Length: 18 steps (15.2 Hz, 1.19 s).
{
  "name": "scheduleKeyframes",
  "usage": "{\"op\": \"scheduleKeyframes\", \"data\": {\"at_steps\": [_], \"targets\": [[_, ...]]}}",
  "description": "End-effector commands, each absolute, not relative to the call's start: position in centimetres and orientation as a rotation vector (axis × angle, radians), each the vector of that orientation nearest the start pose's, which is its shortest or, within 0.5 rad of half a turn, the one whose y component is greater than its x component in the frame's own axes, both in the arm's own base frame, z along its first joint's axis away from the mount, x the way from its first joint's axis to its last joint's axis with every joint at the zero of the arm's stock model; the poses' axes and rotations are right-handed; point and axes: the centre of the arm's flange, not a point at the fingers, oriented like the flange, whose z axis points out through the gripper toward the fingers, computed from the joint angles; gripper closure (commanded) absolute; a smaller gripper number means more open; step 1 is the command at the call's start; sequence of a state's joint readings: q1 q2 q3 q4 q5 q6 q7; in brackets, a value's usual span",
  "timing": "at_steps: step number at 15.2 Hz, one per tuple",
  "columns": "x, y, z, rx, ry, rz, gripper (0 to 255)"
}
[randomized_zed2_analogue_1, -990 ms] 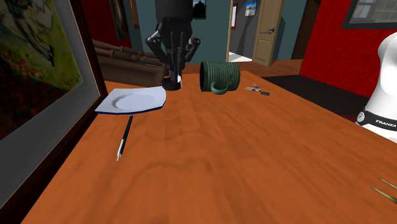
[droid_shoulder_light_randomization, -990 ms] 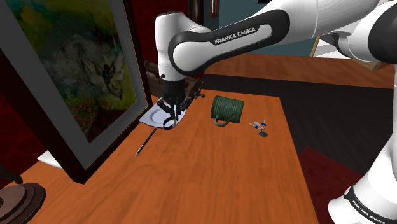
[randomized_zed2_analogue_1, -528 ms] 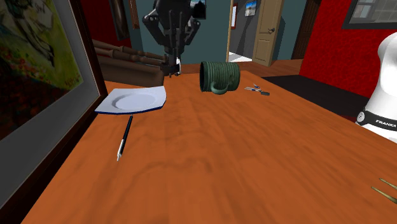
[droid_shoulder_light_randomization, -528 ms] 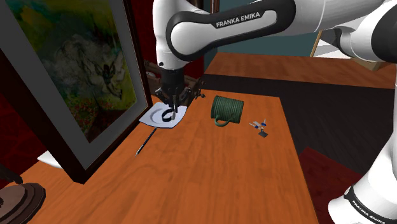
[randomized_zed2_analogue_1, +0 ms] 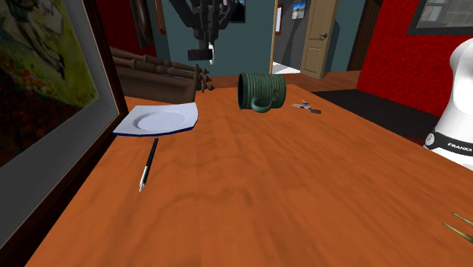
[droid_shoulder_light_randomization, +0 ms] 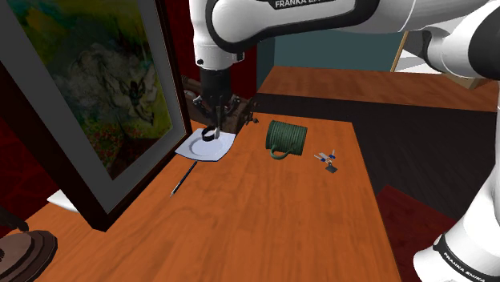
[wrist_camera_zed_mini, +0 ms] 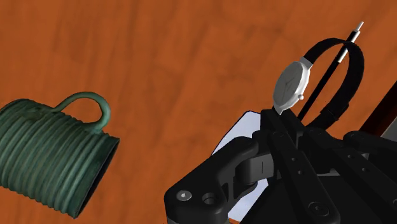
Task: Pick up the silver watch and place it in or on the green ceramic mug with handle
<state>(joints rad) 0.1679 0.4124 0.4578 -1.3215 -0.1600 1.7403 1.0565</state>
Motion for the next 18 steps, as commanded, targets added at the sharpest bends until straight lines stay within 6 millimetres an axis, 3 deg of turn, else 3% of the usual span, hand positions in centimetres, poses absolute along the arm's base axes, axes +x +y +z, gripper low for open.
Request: {"op": "scheduleKeyframes", "data": {"at_steps": [1, 18], "targets": [[58.8, 33.7, 53.3, -3.018, 0.683, -0.026, 255], [56.6, 11.4, 54.5, -3.018, 0.683, -0.026, 255]]}}
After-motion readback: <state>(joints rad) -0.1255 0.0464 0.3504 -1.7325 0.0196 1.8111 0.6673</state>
